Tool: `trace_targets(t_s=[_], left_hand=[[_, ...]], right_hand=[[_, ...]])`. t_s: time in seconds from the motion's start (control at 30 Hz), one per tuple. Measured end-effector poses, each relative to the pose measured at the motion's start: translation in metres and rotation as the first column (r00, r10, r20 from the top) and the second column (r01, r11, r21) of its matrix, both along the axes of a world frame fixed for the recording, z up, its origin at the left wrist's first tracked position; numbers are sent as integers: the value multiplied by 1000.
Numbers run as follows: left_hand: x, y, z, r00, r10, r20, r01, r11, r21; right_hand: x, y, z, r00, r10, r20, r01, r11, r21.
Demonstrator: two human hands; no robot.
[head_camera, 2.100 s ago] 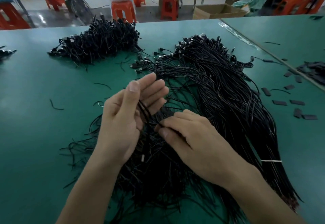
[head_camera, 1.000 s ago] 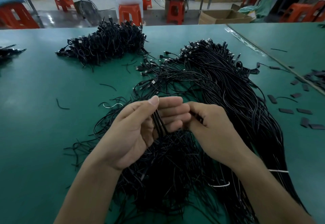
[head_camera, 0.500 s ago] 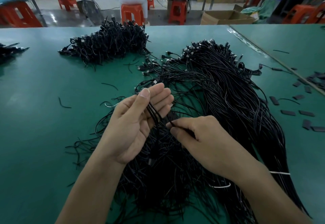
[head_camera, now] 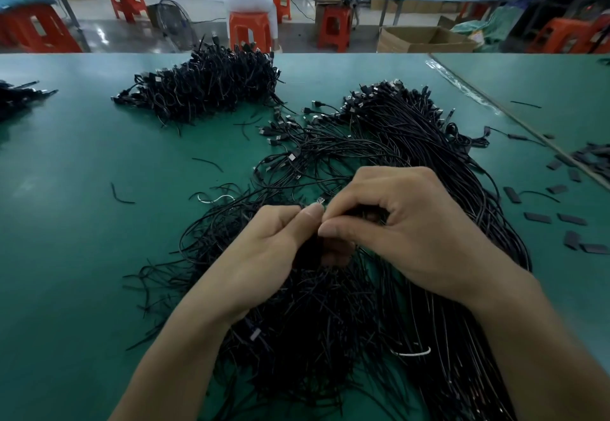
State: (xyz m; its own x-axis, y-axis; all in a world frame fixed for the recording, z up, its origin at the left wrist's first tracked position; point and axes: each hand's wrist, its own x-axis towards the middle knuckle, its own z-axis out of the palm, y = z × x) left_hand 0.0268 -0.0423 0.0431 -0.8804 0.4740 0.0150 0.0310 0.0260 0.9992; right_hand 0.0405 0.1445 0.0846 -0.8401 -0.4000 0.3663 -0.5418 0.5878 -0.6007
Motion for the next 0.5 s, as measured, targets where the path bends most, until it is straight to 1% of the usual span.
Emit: trace_targets(t_s=[0.07, 0.17, 0.23, 0.3, 0.4, 0.5], left_hand=[[2, -3, 4, 994, -67, 86, 61, 995, 81], [3, -5, 5, 991, -100, 88, 96, 994, 46], [3, -7, 6, 991, -90, 97, 89, 996, 15], [2, -8, 6, 988, -107, 109, 106, 994, 18], [1, -8, 6, 980, -149, 134, 143, 988, 52], [0, -7, 4, 977, -147, 153, 141, 989, 45]], right_hand=[[-4, -1, -4, 1000, 19, 18, -18, 997, -72], [-10, -2, -12, 987, 62, 148, -26, 971, -236], [-13, -2, -17, 965, 122, 232, -52, 956, -288], [-14, -3, -23, 934, 196, 298, -89, 937, -339], [-12, -1, -26, 910, 246, 334, -115, 923, -366], [-10, -2, -24, 908, 266, 323, -154, 930, -333]])
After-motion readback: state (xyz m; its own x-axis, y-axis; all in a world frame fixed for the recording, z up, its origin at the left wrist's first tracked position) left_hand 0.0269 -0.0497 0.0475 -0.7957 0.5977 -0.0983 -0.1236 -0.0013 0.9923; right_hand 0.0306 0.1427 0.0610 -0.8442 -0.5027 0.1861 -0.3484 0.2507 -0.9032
